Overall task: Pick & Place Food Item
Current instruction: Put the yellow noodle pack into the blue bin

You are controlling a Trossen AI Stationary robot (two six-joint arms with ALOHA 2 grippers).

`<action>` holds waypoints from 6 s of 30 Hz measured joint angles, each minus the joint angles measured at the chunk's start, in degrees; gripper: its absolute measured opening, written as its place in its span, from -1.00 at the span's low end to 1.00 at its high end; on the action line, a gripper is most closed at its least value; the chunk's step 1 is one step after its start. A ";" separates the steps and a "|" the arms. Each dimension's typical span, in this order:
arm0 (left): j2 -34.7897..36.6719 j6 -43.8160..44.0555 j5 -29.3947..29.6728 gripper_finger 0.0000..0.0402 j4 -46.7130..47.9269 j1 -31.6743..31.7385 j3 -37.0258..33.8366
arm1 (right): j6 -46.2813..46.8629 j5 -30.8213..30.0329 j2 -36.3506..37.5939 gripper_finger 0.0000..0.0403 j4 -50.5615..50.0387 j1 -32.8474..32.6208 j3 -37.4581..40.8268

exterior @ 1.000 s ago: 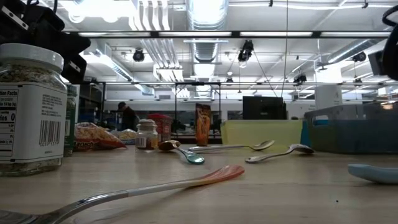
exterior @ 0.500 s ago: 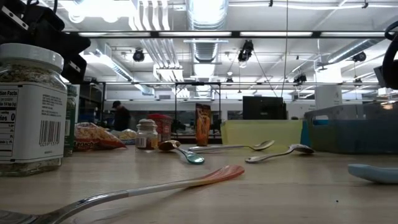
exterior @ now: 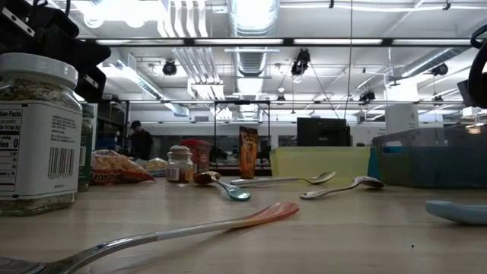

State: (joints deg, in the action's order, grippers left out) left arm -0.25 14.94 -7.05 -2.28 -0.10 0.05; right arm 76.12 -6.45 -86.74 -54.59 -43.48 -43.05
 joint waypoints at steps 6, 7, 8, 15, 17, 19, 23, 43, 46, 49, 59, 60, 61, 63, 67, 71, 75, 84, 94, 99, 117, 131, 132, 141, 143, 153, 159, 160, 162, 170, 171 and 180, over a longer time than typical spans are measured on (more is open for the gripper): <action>0.00 -0.01 0.00 -1.00 0.00 0.02 0.02 | -0.02 0.01 0.02 -0.88 -0.04 0.00 -0.18; 0.00 0.00 0.00 -1.00 0.02 0.00 0.02 | -0.04 -0.01 0.04 -0.90 -0.04 0.00 -0.34; 0.00 0.00 0.00 -1.00 0.02 0.00 0.02 | -0.04 -0.01 0.07 -0.91 -0.04 0.00 -0.54; 0.00 0.00 0.02 -1.00 0.00 0.02 0.02 | -0.03 -0.08 0.07 -0.88 -1.45 0.00 -2.88; 0.00 0.00 0.00 -1.00 0.02 0.00 0.02 | -0.04 -0.36 0.07 -0.88 -2.98 0.00 -4.37; 0.00 -0.01 0.00 -1.00 0.00 0.00 0.01 | -0.07 -1.30 0.07 -0.88 -5.04 0.00 -6.32; 0.00 0.00 0.00 -1.00 0.01 0.00 0.00 | -0.07 -4.01 0.07 -0.88 -10.81 -0.01 -11.31; 0.00 0.00 0.01 -1.00 0.01 0.02 0.00 | -5.09 -17.80 0.13 -0.88 -23.21 -0.13 -27.72; 0.00 0.00 0.02 -1.00 0.00 0.02 0.00 | -5.85 -18.53 0.13 -0.88 -23.25 -0.13 -27.87; 0.02 -0.02 0.00 -1.00 0.02 0.00 0.00 | -5.86 -19.22 0.12 -0.88 -23.37 -0.13 -27.79; 0.02 0.00 0.02 -1.00 0.00 0.02 0.02 | -5.79 -20.11 0.11 -0.88 -23.79 -0.13 -27.67; 0.01 -0.02 0.02 -1.00 0.02 0.01 0.00 | -5.79 -20.78 0.11 -0.88 -24.01 -0.13 -27.67; 0.01 -0.01 0.01 -1.00 0.02 0.01 0.02 | -5.77 -21.33 0.11 -0.88 -24.38 -0.13 -27.67; 0.00 -0.02 0.00 -1.00 0.01 0.01 0.01 | -5.70 -23.01 0.11 -0.88 -25.04 -0.11 -27.65; 0.00 -0.02 0.00 -1.00 0.02 0.00 0.02 | -5.24 -27.42 0.14 -0.88 -26.86 -0.09 -27.71; 0.00 -0.02 0.00 -1.00 0.02 0.00 0.02 | -1.38 -33.05 0.72 -0.88 -31.37 0.00 -27.71; 0.02 -0.01 0.02 -1.00 0.00 0.02 0.01 | 3.72 -40.71 1.70 -0.88 -35.66 0.17 -27.38; 0.04 -0.02 0.02 -1.00 0.01 0.01 0.00 | 1.68 -53.50 9.98 -0.88 -35.45 3.80 -26.19; 0.00 0.00 0.02 -1.00 0.01 0.01 0.00 | -0.17 -63.58 23.39 -0.88 -35.46 12.72 -21.15; 0.00 -0.01 0.00 -1.00 0.00 0.01 0.00 | 1.99 -66.91 29.72 -0.88 -35.11 18.77 -17.53; 0.00 -0.01 0.01 -1.00 0.02 0.02 0.01 | -15.43 -66.61 34.51 -0.88 -20.52 39.76 -12.46; 0.02 0.00 0.02 -1.00 0.00 0.00 0.00 | -43.16 -54.87 34.14 -0.88 6.50 51.84 -9.11; 0.02 0.00 0.00 -1.00 0.00 0.00 0.02 | -43.19 -53.29 34.14 -0.88 6.48 53.48 -9.06; 0.01 -0.01 0.00 -1.00 0.01 0.02 0.00 | -50.77 -40.28 32.35 -0.88 11.92 68.12 -6.48; 0.02 -0.01 0.01 -1.00 0.00 0.02 0.00 | -52.07 -37.37 31.22 -0.88 13.08 71.49 -5.46; 0.02 -0.01 0.00 -1.00 0.00 0.00 0.00 | -54.30 -26.53 23.50 -0.88 14.58 84.88 -3.21; 0.02 0.00 0.00 -1.00 0.00 0.00 0.00 | -57.00 -25.40 18.39 -0.88 17.62 86.57 -4.87; 0.02 0.00 0.00 -1.00 0.01 0.02 0.01 | -57.32 -24.94 17.39 -0.88 17.72 86.97 -5.43; 0.02 -0.01 0.01 -1.00 0.01 0.01 0.02 | -57.76 -24.38 15.10 -0.88 17.72 88.12 -6.87; 0.01 0.00 0.01 -1.00 0.01 0.00 0.01 | -58.62 -18.86 5.93 -0.88 16.68 93.62 -12.07; 0.01 -0.01 0.01 -1.00 0.01 0.01 0.01 | -58.60 -18.78 4.79 -0.88 16.13 94.28 -12.62; 0.02 0.00 0.00 -1.00 0.00 0.01 0.02 | -59.80 -14.36 -3.37 -0.88 12.85 97.70 -14.55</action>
State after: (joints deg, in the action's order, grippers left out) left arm -0.23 14.94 -7.05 -2.28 -0.08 0.08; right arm 16.31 -20.81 -90.11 -41.74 54.21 -57.60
